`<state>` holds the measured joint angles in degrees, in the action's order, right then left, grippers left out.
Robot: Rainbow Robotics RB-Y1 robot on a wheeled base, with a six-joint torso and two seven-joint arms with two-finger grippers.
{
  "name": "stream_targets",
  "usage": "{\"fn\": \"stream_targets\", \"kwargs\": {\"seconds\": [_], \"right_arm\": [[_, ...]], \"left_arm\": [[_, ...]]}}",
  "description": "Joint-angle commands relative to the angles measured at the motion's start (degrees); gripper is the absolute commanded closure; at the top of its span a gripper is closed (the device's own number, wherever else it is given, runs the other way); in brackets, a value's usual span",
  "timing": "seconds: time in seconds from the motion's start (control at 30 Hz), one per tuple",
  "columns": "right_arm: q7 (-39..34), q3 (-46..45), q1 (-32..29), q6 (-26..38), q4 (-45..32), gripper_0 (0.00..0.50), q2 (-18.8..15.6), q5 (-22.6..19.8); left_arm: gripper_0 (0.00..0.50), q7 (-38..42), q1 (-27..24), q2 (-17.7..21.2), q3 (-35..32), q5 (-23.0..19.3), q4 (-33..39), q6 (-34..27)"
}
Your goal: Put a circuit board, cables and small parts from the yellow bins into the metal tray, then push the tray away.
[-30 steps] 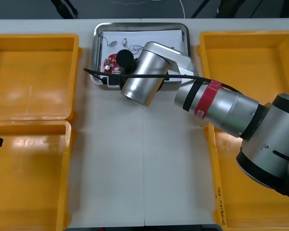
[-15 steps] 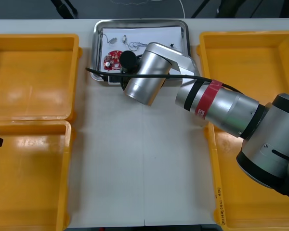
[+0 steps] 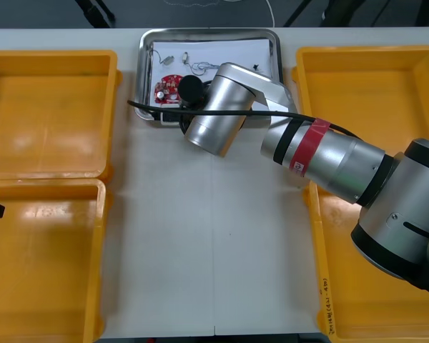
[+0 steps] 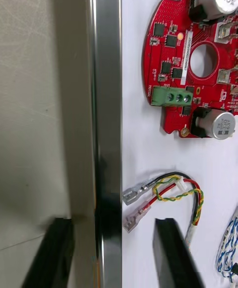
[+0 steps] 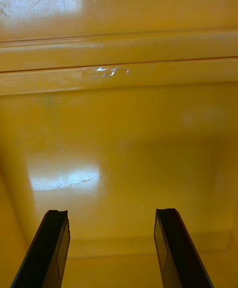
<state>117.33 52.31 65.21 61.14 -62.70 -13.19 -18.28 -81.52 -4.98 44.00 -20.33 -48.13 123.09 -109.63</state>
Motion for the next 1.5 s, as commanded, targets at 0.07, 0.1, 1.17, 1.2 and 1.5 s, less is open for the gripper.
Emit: {"fn": "stream_targets", "kwargs": {"seconds": [0.07, 0.1, 1.17, 1.2, 1.5], "right_arm": [[3.96, -1.77, 3.25, -0.84, -0.76, 0.0, -1.23, 0.35], [3.96, -1.77, 3.25, -0.84, -0.76, 0.0, -1.23, 0.35], [5.63, -12.32, 3.08, 23.68, -27.13, 0.0, -11.69, -16.0], [4.66, -12.41, 2.99, 24.56, -27.74, 0.0, -11.95, -16.53], [-12.04, -16.72, -3.34, 33.17, -39.17, 0.0, -13.53, -21.98]], "left_arm": [[0.0, -5.31, 1.12, -0.58, -1.73, 0.5, 1.62, -0.37], [0.0, -5.31, 1.12, -0.58, -1.73, 0.5, 1.62, -0.37], [0.0, -5.31, 1.12, -0.58, -1.73, 0.5, 1.62, -0.37], [0.0, -5.31, 1.12, -0.58, -1.73, 0.5, 1.62, -0.37], [0.0, -5.31, 1.12, -0.58, -1.73, 0.5, 1.62, -0.37]]}}
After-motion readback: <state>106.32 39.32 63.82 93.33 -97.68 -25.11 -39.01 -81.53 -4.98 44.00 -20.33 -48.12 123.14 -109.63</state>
